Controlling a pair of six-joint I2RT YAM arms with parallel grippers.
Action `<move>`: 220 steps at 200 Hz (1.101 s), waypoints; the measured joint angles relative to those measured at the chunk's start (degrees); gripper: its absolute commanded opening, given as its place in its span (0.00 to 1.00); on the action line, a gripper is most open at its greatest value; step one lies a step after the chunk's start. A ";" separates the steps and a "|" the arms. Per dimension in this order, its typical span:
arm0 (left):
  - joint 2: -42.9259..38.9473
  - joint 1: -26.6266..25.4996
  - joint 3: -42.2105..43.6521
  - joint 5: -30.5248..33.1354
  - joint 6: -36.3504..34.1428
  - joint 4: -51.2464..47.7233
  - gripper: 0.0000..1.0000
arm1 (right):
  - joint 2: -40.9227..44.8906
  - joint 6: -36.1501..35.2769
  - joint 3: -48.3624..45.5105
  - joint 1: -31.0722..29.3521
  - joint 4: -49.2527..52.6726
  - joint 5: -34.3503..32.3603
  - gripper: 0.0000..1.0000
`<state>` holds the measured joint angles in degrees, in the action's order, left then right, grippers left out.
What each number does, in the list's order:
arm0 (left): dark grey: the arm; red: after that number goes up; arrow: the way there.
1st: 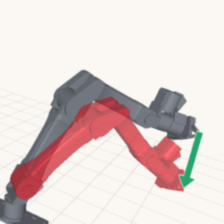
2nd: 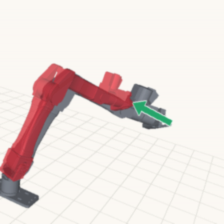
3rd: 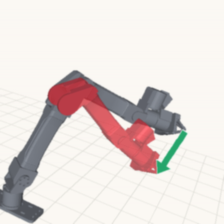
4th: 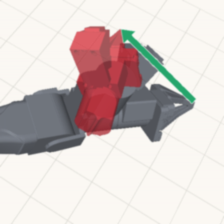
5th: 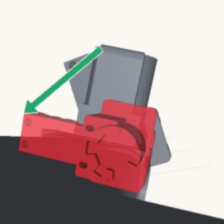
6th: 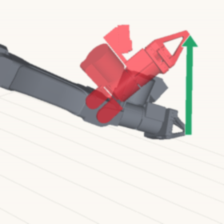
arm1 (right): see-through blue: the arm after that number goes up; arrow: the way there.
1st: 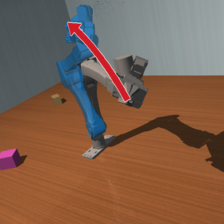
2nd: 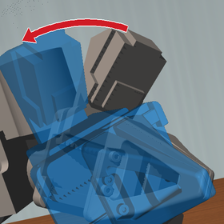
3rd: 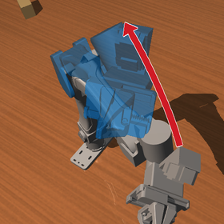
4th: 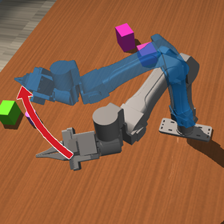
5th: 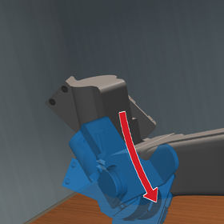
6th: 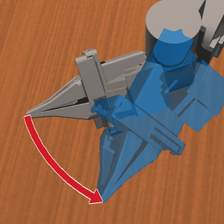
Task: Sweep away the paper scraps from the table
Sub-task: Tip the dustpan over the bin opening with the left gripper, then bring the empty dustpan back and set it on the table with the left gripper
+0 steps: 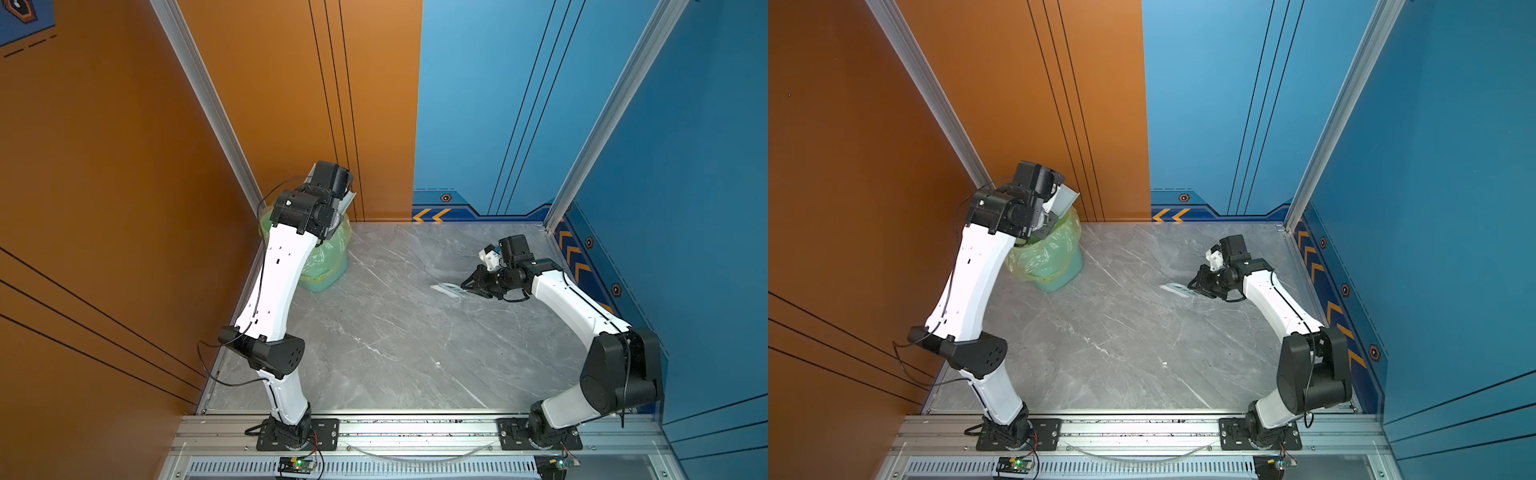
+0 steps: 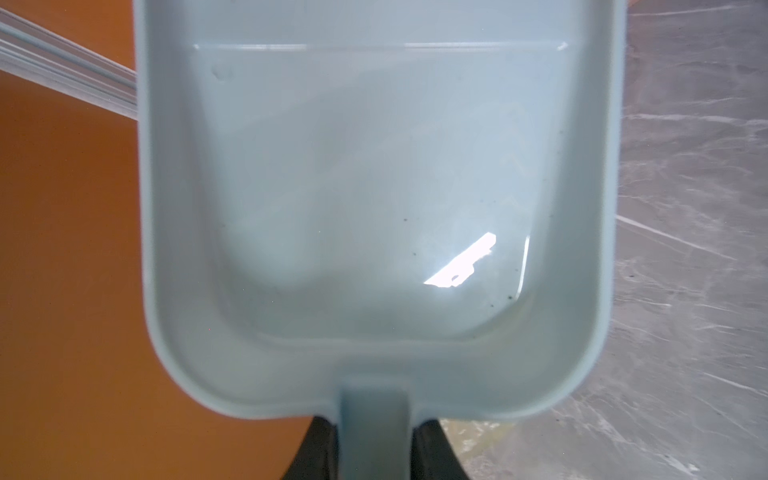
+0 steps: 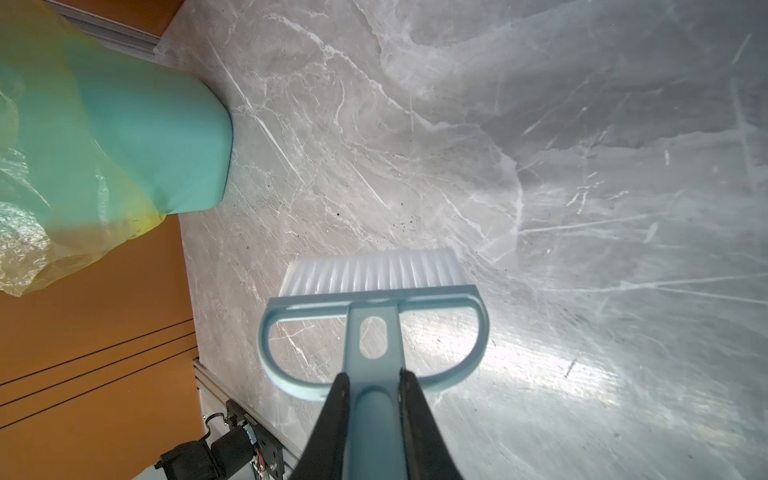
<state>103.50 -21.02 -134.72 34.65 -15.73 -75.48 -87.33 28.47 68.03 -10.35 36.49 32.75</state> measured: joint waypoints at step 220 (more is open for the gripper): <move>5.27 -14.27 37.35 -15.17 25.33 26.08 0.00 | 6.01 -7.13 -0.55 -0.09 22.97 4.17 0.00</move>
<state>108.77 -35.29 -97.36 19.49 9.61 -49.41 -81.32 21.34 67.48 -10.44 59.46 36.93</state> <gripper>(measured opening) 0.230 0.197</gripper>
